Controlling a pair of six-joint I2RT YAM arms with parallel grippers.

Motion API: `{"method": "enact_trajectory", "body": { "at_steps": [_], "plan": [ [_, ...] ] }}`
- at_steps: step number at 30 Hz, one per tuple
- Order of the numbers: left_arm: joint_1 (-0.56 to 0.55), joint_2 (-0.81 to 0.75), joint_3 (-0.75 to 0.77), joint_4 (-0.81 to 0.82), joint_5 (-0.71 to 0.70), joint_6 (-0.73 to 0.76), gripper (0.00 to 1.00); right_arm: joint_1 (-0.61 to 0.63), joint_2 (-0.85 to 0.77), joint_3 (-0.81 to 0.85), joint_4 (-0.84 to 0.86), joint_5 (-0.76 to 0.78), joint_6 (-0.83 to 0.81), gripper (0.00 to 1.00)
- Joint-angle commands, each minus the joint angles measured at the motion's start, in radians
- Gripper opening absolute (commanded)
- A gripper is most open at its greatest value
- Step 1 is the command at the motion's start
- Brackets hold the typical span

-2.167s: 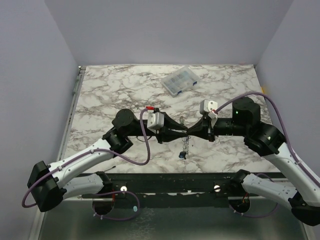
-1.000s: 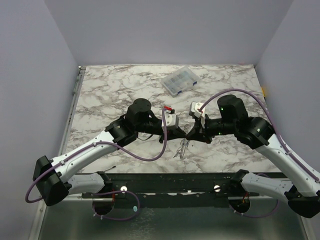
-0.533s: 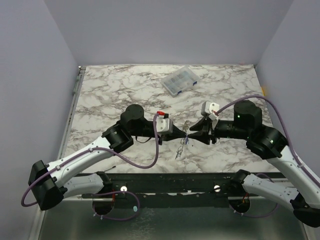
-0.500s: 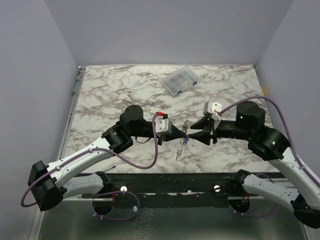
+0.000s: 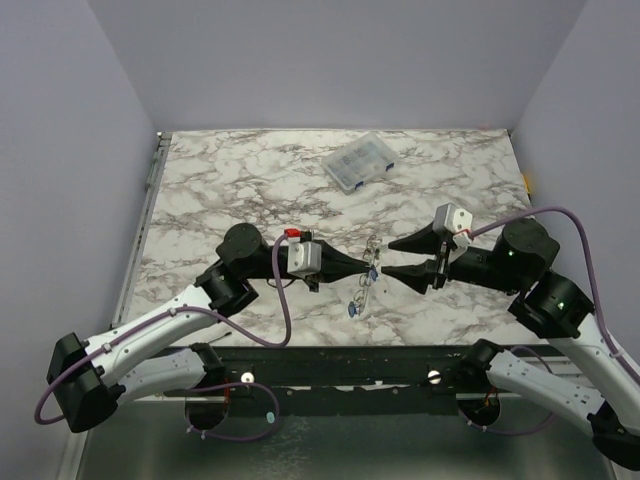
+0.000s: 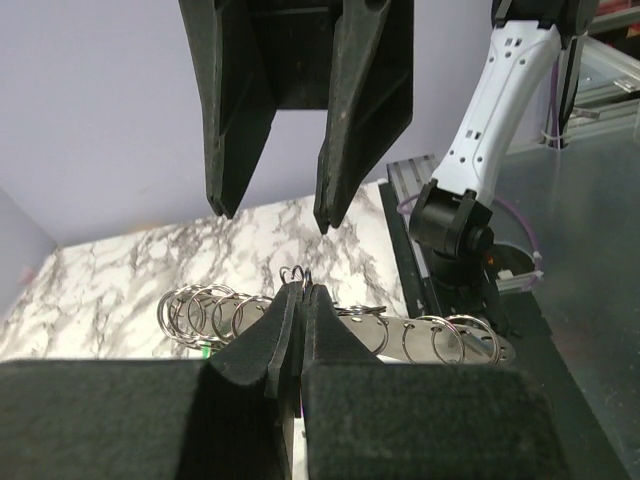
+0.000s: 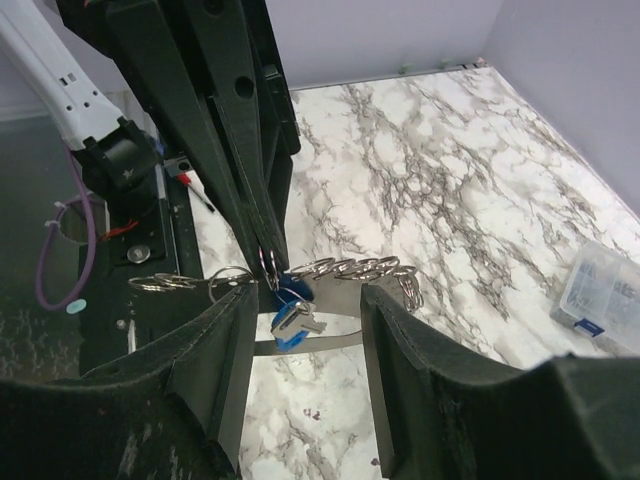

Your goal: Put the keys on the keyring

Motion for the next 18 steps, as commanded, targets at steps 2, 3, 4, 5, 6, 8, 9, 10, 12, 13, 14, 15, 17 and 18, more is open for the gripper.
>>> {"method": "enact_trajectory", "body": {
  "at_steps": [2,3,4,5,6,8,9,10,12,13,14,15,17,18],
  "plan": [
    [0.000,-0.044,-0.022,0.131,0.025,-0.048,0.00,0.005,-0.003,-0.008,0.030,-0.036,0.022,0.53],
    [-0.002,-0.047,-0.024,0.137,0.025,-0.051,0.00,0.006,-0.005,-0.005,0.033,-0.051,0.021,0.53],
    [-0.001,-0.050,-0.026,0.141,0.024,-0.055,0.00,0.005,-0.004,-0.003,0.036,-0.067,0.021,0.52],
    [0.000,-0.051,-0.027,0.146,0.026,-0.058,0.00,0.005,-0.001,0.001,0.038,-0.083,0.021,0.51],
    [0.001,-0.052,-0.029,0.153,0.027,-0.063,0.00,0.005,0.004,0.005,0.035,-0.102,0.016,0.50],
    [0.001,-0.052,-0.031,0.167,0.036,-0.073,0.00,0.005,0.020,0.012,0.024,-0.125,0.005,0.50],
    [0.000,-0.052,-0.030,0.171,0.039,-0.076,0.00,0.005,0.028,0.016,0.018,-0.134,-0.002,0.50],
    [0.000,-0.052,-0.032,0.174,0.041,-0.078,0.00,0.006,0.036,0.019,0.013,-0.140,-0.009,0.50],
    [0.001,-0.052,-0.034,0.177,0.044,-0.080,0.00,0.006,0.050,0.021,0.007,-0.152,-0.025,0.50],
    [0.000,-0.052,-0.034,0.178,0.046,-0.081,0.00,0.005,0.054,0.024,0.001,-0.157,-0.033,0.50],
    [0.001,-0.051,-0.034,0.180,0.047,-0.082,0.00,0.005,0.058,0.029,-0.001,-0.159,-0.039,0.50],
    [0.001,-0.052,-0.035,0.181,0.048,-0.083,0.00,0.005,0.065,0.033,-0.005,-0.163,-0.044,0.50],
    [0.000,-0.050,-0.036,0.185,0.051,-0.086,0.00,0.006,0.073,0.041,-0.015,-0.162,-0.061,0.50],
    [0.000,-0.050,-0.036,0.186,0.053,-0.087,0.00,0.005,0.077,0.045,-0.021,-0.159,-0.071,0.50]
  ]
}}
